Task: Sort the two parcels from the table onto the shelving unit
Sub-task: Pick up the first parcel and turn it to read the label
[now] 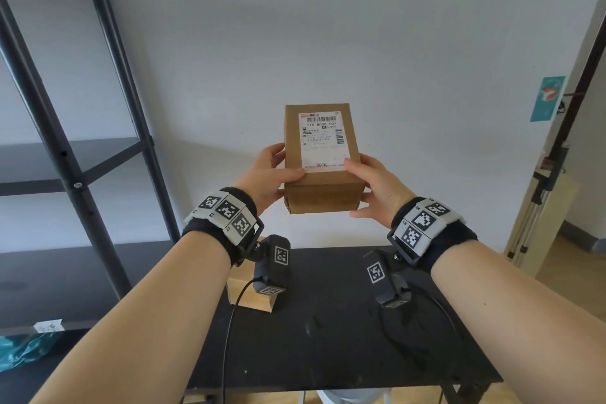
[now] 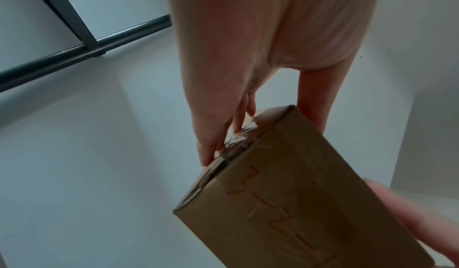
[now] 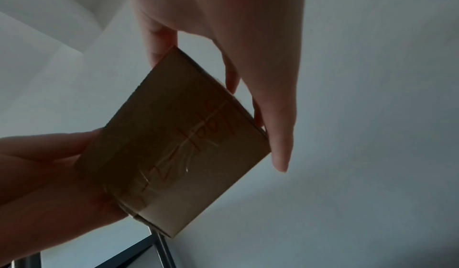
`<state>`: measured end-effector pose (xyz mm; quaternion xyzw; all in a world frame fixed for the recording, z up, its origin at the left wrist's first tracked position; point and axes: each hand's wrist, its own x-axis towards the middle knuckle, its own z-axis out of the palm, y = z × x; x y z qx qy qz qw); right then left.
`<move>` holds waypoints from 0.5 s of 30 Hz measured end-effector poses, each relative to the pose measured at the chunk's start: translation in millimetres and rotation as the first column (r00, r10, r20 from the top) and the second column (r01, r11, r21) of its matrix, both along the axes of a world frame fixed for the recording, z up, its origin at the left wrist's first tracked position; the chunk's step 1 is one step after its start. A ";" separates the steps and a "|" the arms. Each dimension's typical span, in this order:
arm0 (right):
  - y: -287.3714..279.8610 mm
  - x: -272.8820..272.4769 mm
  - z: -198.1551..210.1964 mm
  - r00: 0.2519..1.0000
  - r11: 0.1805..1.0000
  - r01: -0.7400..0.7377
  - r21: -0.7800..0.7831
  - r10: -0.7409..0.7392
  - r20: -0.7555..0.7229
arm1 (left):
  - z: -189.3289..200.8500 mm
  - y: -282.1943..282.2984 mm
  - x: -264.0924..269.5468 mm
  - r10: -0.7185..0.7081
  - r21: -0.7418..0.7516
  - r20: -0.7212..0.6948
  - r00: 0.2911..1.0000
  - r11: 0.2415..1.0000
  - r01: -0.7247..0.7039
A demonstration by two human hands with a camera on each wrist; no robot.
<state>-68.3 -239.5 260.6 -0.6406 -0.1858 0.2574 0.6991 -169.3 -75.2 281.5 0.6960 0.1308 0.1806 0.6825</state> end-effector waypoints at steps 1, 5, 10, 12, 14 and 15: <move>0.3 1.3 -1.9 1.000 1.000 -0.004 0.009 0.004 -0.002 | -0.2 -0.7 -0.1 -0.003 0.026 0.013 1.000 1.000 0.002; -2.0 2.7 -6.8 1.000 0.997 -0.024 0.068 0.024 -0.006 | -4.1 0.4 0.6 -0.007 0.076 0.073 0.997 0.997 0.001; -2.3 7.1 -10.4 0.998 0.993 -0.067 0.097 0.065 0.026 | -8.5 3.0 1.9 0.019 0.131 0.084 0.996 0.991 -0.030; -1.1 9.4 -11.7 0.996 0.993 -0.077 0.094 0.073 0.044 | -9.3 2.5 2.5 0.022 0.182 0.072 0.997 0.983 -0.034; 0.4 10.5 -12.4 0.994 0.992 -0.086 0.092 0.079 0.068 | -9.7 2.0 2.7 0.031 0.214 0.067 0.997 0.976 -0.045; 1.2 9.9 -12.5 0.994 0.992 -0.086 0.090 0.078 0.080 | -10.3 2.0 2.7 0.033 0.226 0.070 0.997 0.973 -0.048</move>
